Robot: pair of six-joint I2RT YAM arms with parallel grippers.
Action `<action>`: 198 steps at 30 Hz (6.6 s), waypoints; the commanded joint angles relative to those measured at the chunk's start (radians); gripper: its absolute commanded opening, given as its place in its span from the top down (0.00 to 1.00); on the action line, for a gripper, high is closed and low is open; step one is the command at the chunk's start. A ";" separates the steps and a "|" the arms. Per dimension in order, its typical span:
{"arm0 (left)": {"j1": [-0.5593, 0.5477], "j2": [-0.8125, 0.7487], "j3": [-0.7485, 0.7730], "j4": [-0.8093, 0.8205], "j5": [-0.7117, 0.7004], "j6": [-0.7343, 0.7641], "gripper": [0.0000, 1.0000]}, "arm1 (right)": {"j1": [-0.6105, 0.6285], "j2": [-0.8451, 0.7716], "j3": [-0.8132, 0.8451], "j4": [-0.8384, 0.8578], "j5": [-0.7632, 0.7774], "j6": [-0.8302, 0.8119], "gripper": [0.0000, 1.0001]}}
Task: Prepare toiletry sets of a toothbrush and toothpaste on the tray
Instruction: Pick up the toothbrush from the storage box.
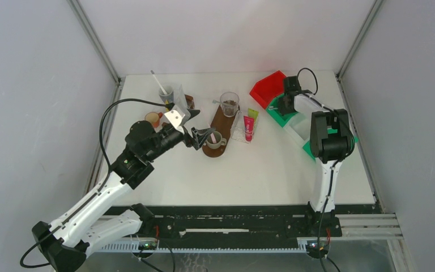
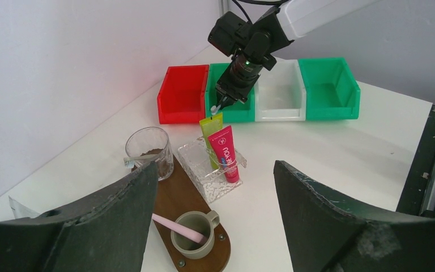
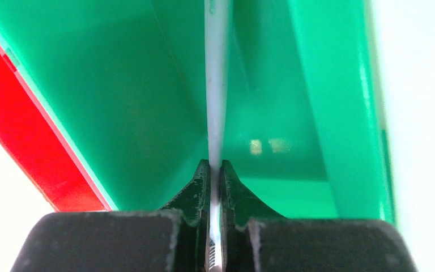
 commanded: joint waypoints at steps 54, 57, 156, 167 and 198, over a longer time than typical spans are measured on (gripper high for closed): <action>-0.444 0.147 -0.584 1.030 -0.036 0.292 0.22 | 0.280 -1.540 -1.400 0.834 -0.330 0.223 1.00; -0.463 0.251 -0.537 1.043 -0.064 0.325 0.24 | 0.282 -1.557 -1.429 0.873 -0.357 0.264 1.00; -0.212 0.000 -0.287 0.052 -0.085 -0.307 1.00 | 0.385 -1.535 -1.291 1.050 -0.731 -0.667 0.38; -0.010 0.121 -0.248 0.039 0.353 -0.601 1.00 | 0.602 -1.461 -1.220 0.738 -0.762 -1.357 0.31; -0.001 0.160 -0.178 0.116 0.378 -0.716 1.00 | 0.759 -1.192 -1.124 0.666 -0.605 -1.464 0.43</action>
